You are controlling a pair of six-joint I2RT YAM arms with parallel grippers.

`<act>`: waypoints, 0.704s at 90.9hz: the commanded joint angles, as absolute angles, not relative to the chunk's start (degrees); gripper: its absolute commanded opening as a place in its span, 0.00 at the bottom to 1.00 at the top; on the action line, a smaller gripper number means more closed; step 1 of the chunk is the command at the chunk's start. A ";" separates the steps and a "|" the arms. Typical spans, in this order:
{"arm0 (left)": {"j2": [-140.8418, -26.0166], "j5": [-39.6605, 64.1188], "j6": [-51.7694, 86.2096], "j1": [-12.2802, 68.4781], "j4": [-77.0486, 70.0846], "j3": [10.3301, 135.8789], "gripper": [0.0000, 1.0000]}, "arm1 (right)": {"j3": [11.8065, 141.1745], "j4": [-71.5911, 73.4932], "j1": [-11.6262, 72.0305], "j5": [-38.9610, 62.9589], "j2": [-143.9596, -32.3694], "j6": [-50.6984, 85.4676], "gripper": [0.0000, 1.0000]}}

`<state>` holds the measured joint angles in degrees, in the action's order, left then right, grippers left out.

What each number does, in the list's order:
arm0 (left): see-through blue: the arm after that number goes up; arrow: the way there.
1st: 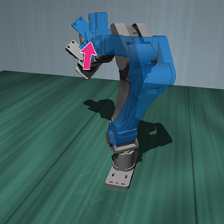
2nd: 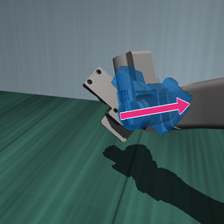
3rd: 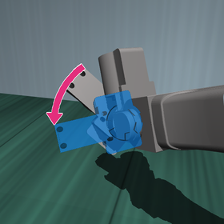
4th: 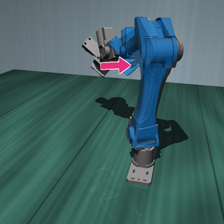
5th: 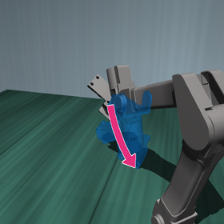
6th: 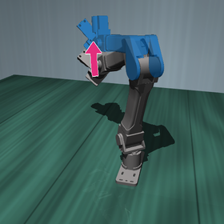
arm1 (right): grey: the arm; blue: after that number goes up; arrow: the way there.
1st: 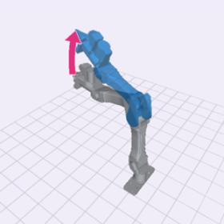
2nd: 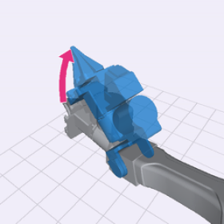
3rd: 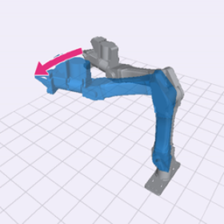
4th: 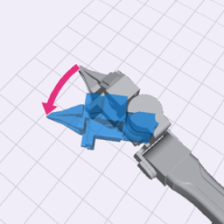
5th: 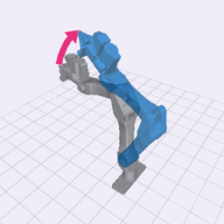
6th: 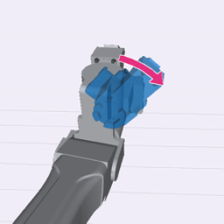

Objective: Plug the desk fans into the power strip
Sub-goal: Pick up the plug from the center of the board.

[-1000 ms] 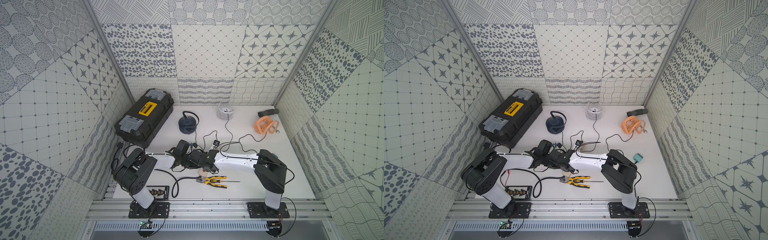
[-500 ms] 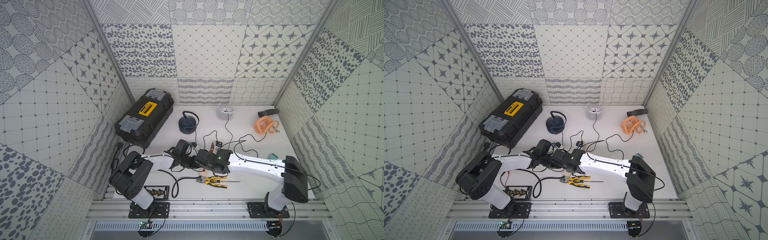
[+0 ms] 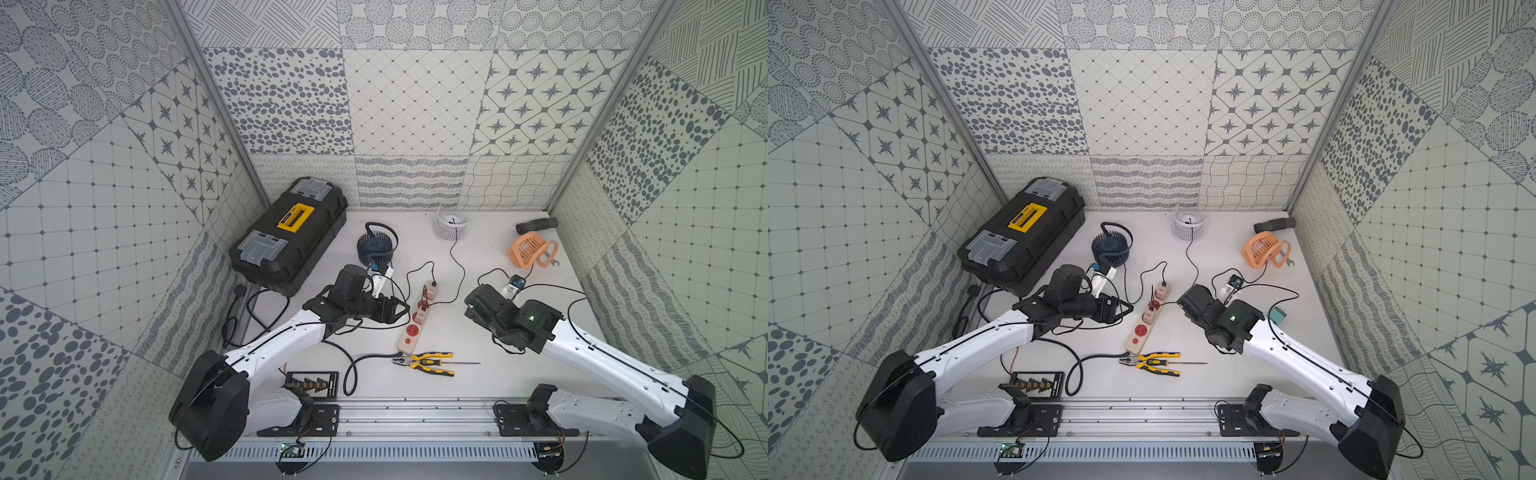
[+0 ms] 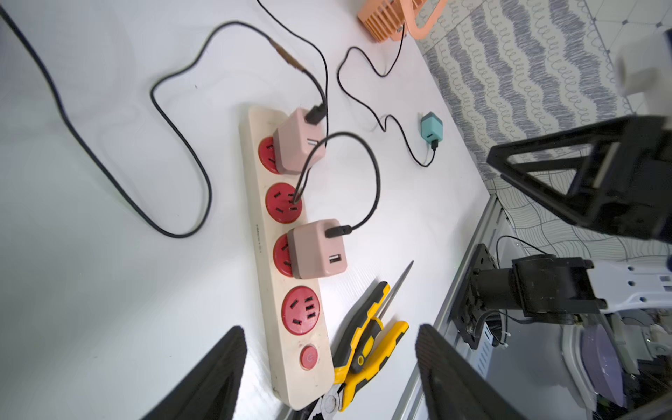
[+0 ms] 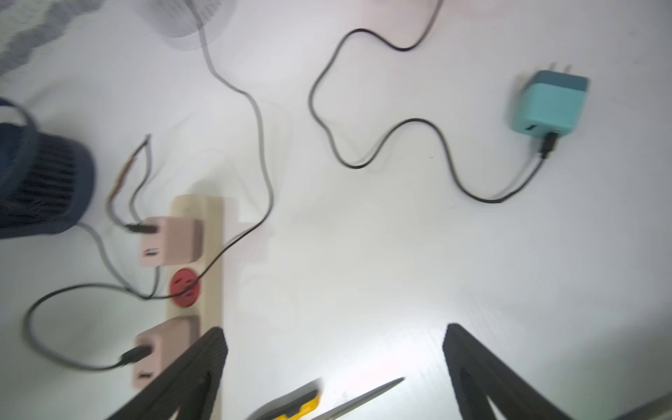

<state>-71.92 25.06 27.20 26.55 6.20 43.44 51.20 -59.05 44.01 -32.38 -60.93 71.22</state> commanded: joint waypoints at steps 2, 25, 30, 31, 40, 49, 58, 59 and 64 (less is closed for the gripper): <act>-67.37 18.71 19.02 25.93 18.96 47.43 0.78 | 47.33 -62.39 33.48 -30.97 -56.61 66.65 0.97; -64.76 15.64 15.58 25.94 20.09 47.46 0.80 | 37.65 -56.47 6.00 -21.16 -47.64 56.72 0.97; -64.64 15.81 15.56 25.93 19.91 47.46 0.80 | 36.32 -53.89 0.96 -17.84 -47.44 53.33 0.97; -64.66 15.82 15.56 25.93 19.89 47.46 0.80 | 36.13 -53.31 0.08 -17.27 -47.54 52.73 0.97; -64.72 16.28 15.18 25.93 20.07 47.76 0.80 | 35.28 -48.13 -6.53 -12.36 -50.36 46.88 0.97; -64.77 16.84 15.12 25.93 20.34 47.90 0.80 | 36.11 -43.49 -10.03 -9.50 -56.27 42.38 0.97; -64.37 16.92 15.05 25.93 20.39 47.86 0.81 | 38.50 -40.67 -10.97 -8.88 -62.32 38.87 0.97; -64.31 16.90 15.04 25.93 20.39 47.83 0.81 | 38.72 -40.37 -11.02 -9.06 -62.89 38.55 0.97; -64.22 16.65 14.87 25.93 20.54 47.86 0.81 | 39.56 -38.64 -11.44 -10.01 -65.72 37.66 0.97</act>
<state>-64.82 17.56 17.63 25.98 19.00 47.13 36.71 -46.06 -10.68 -11.68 -61.43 43.94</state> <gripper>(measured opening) 0.804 0.967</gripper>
